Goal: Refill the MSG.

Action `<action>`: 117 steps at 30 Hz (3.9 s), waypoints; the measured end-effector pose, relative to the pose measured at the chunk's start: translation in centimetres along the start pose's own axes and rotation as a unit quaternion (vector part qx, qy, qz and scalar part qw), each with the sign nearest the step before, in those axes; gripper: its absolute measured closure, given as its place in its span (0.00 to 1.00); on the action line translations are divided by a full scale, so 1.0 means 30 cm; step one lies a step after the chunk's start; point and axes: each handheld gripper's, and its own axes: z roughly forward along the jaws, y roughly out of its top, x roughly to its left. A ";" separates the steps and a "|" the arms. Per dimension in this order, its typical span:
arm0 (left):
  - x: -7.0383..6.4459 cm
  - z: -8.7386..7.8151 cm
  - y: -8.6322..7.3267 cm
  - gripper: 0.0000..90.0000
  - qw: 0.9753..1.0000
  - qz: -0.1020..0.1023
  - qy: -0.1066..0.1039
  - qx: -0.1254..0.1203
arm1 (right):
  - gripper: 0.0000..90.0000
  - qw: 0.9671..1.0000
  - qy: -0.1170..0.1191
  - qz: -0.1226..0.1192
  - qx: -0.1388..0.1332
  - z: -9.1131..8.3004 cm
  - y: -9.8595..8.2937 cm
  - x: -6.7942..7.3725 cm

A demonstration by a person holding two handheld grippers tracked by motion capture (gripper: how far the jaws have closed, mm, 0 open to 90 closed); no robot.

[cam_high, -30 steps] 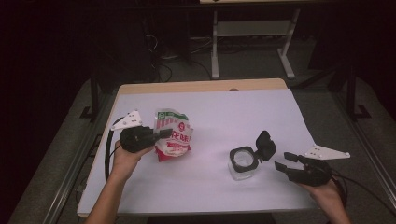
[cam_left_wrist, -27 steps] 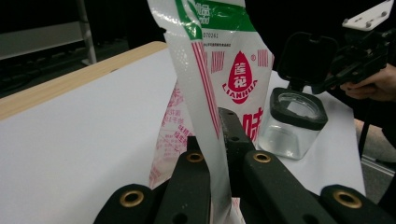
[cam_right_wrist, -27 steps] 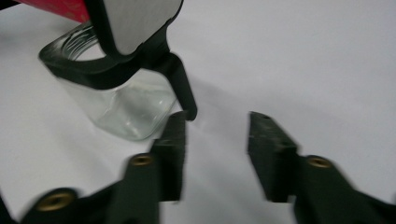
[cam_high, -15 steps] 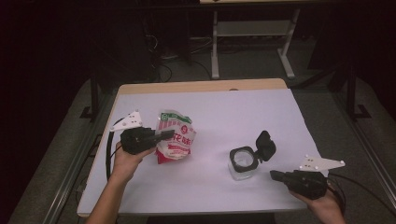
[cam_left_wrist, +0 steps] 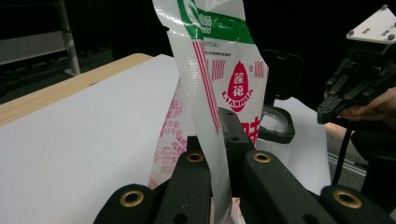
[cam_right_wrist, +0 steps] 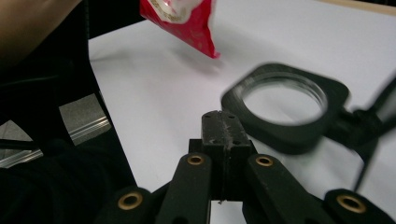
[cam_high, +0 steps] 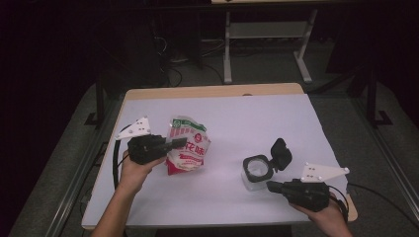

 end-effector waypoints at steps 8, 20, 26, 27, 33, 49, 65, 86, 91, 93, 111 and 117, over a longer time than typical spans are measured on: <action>-0.020 -0.007 0.019 1.00 1.000 0.006 -0.008 0.001 | 1.00 1.000 0.004 -0.010 -0.008 0.094 0.071 0.012; -0.046 -0.023 0.067 1.00 0.999 0.022 -0.025 -0.005 | 1.00 0.999 -0.048 -0.012 0.007 0.280 0.188 0.045; -0.071 -0.023 0.105 1.00 0.999 0.030 -0.039 -0.010 | 1.00 0.997 -0.074 -0.015 0.010 0.355 0.227 0.065; -0.075 -0.022 0.109 1.00 0.999 0.030 -0.041 -0.011 | 1.00 0.997 -0.079 -0.012 0.010 0.365 0.231 0.065; -0.097 -0.009 0.130 1.00 0.998 0.033 -0.054 -0.016 | 1.00 0.997 -0.079 -0.006 0.011 0.418 0.241 0.073; -0.131 0.009 0.163 1.00 0.997 0.038 -0.069 -0.026 | 1.00 0.996 -0.091 -0.012 -0.009 0.496 0.214 0.109; -0.154 0.028 0.163 1.00 0.996 0.042 -0.069 -0.029 | 1.00 0.996 -0.086 0.003 -0.028 0.492 0.214 0.109; -0.136 0.157 0.199 1.00 0.995 0.028 -0.074 -0.057 | 1.00 0.996 -0.068 -0.015 -0.048 0.500 0.177 0.150; -0.141 0.187 0.214 1.00 0.995 0.030 -0.080 -0.050 | 1.00 0.996 -0.070 -0.022 -0.049 0.493 0.177 0.158; -0.144 0.196 0.218 1.00 0.995 0.028 -0.079 -0.045 | 1.00 0.996 -0.076 -0.025 -0.048 0.490 0.176 0.163; -0.157 0.288 0.257 1.00 0.997 0.042 -0.066 0.010 | 1.00 0.993 -0.094 -0.054 -0.039 0.472 0.162 0.177; -0.161 0.312 0.270 1.00 0.997 0.034 -0.056 0.036 | 1.00 0.992 -0.096 -0.069 -0.041 0.474 0.155 0.191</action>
